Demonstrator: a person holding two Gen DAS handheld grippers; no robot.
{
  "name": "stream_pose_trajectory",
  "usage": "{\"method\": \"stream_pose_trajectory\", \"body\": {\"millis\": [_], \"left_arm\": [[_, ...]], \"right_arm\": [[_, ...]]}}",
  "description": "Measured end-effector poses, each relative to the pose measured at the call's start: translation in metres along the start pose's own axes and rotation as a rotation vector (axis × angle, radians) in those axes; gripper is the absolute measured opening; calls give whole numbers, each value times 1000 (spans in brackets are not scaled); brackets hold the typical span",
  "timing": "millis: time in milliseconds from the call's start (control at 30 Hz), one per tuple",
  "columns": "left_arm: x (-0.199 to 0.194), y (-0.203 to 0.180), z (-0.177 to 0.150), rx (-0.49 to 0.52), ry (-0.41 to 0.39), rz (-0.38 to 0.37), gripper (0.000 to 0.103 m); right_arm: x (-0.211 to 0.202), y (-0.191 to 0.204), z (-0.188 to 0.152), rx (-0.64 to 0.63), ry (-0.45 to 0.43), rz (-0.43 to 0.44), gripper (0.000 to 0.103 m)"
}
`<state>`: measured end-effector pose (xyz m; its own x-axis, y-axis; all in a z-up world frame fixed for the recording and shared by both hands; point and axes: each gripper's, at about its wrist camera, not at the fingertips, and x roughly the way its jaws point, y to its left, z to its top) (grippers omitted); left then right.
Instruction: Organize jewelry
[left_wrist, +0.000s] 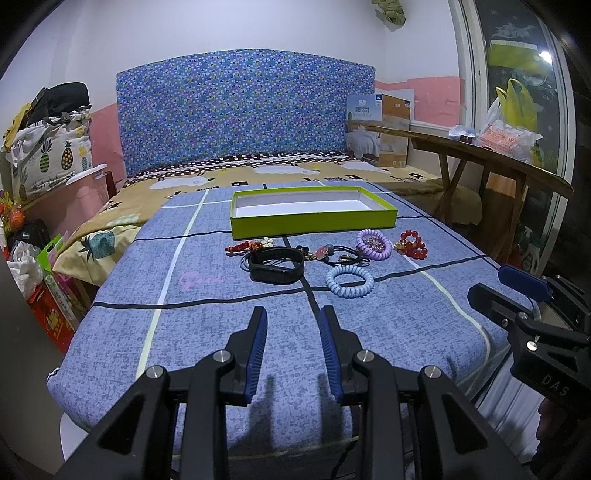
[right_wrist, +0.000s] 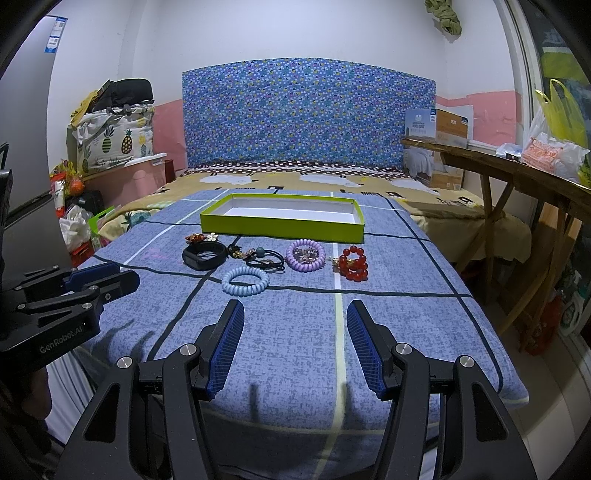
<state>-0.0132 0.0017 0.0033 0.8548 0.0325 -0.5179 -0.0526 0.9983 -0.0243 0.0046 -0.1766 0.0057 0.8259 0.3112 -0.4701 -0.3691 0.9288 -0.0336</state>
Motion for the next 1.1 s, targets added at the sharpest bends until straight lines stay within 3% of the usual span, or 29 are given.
{"method": "stream_pose_trajectory", "body": {"millis": [400, 1100], "left_arm": [[12, 4, 5, -13, 21, -17, 31], [78, 30, 44, -44, 154, 10, 31]], "right_arm": [[4, -3, 3, 1, 9, -3, 58], [76, -38, 41, 26, 138, -22, 58]]}}
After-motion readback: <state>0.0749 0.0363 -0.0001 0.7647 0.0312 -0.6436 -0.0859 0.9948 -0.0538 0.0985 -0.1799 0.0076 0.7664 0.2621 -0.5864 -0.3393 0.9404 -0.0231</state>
